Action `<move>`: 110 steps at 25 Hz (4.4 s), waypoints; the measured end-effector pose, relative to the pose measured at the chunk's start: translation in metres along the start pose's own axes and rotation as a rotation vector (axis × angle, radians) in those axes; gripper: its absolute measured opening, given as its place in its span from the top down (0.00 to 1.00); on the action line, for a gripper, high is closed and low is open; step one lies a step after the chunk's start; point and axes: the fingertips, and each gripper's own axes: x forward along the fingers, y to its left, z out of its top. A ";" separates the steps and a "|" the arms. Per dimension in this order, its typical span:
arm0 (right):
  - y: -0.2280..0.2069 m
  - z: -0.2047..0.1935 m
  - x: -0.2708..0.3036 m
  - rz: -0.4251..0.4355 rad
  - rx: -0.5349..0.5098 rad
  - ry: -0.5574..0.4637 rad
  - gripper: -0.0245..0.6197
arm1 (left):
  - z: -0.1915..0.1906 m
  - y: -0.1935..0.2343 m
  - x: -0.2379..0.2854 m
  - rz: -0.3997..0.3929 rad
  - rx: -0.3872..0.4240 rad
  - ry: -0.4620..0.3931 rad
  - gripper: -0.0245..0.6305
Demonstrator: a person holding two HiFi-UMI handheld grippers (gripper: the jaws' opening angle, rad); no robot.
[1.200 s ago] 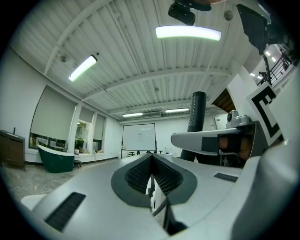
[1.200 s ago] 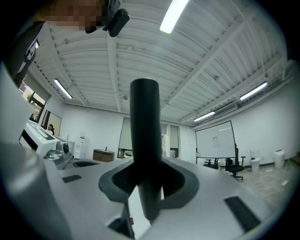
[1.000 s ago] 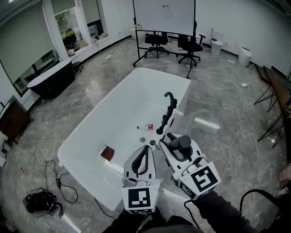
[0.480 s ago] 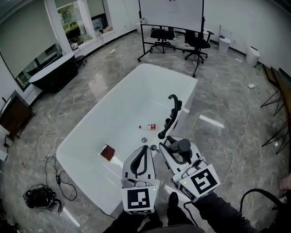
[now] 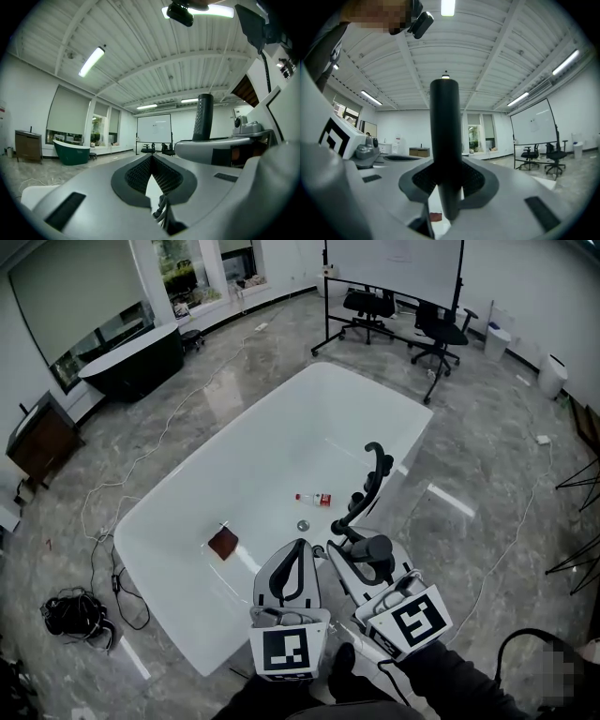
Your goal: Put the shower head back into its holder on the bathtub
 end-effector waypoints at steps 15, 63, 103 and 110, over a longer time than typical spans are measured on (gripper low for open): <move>-0.006 -0.035 0.032 0.038 0.007 0.020 0.79 | -0.033 0.024 0.024 0.032 -0.017 0.003 0.96; -0.018 -0.202 0.071 0.067 -0.031 0.028 0.79 | -0.208 0.068 0.048 0.082 -0.013 -0.015 0.96; -0.034 -0.270 0.092 0.074 0.000 0.069 0.79 | -0.268 0.078 0.082 0.089 -0.032 0.006 0.96; -0.037 -0.279 0.096 0.072 0.004 0.072 0.79 | -0.275 0.080 0.085 0.087 -0.033 0.008 0.96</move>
